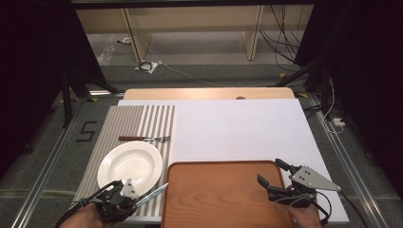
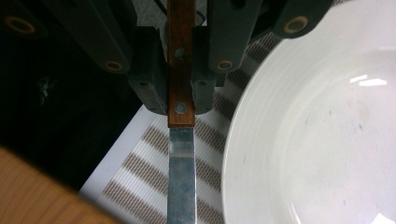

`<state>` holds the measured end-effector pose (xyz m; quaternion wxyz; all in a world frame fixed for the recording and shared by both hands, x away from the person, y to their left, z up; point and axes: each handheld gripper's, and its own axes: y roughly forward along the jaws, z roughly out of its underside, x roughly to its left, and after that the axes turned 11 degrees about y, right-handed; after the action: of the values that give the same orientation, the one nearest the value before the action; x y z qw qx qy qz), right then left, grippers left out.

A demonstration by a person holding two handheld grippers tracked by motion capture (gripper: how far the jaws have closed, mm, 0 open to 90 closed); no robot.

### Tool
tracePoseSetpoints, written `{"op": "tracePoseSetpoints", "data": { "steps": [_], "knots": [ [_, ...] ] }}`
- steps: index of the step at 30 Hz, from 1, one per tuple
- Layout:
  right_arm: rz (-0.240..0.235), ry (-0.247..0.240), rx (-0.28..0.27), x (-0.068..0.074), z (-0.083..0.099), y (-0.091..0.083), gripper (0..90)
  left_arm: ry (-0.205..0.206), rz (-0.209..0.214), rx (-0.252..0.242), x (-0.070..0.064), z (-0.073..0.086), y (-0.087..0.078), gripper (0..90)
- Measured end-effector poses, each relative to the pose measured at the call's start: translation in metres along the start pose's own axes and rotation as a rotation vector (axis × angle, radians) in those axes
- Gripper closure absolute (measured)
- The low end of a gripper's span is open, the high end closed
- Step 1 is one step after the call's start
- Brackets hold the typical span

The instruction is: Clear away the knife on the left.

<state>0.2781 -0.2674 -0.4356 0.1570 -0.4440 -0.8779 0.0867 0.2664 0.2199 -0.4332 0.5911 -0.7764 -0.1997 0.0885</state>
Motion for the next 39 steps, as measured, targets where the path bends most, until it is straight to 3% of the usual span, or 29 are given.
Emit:
{"op": "tracePoseSetpoints", "data": {
  "steps": [8,22,30,39],
  "knots": [
    [0.003,-0.002,0.002,0.000,0.000,-0.001,18.7,0.012,-0.021,-0.048,-0.006,-0.027,-0.002,76.8],
    [0.000,0.003,0.002,-0.001,0.000,-0.001,18.7,0.060,-0.007,-0.113,-0.014,-0.069,0.003,76.8],
    [0.001,0.005,0.003,-0.001,0.000,-0.001,18.7,0.066,0.015,-0.148,-0.019,-0.085,0.009,76.8],
    [0.002,0.005,0.006,-0.001,-0.001,-0.001,18.8,0.075,0.040,-0.151,-0.022,-0.096,0.016,76.8]
  ]
}}
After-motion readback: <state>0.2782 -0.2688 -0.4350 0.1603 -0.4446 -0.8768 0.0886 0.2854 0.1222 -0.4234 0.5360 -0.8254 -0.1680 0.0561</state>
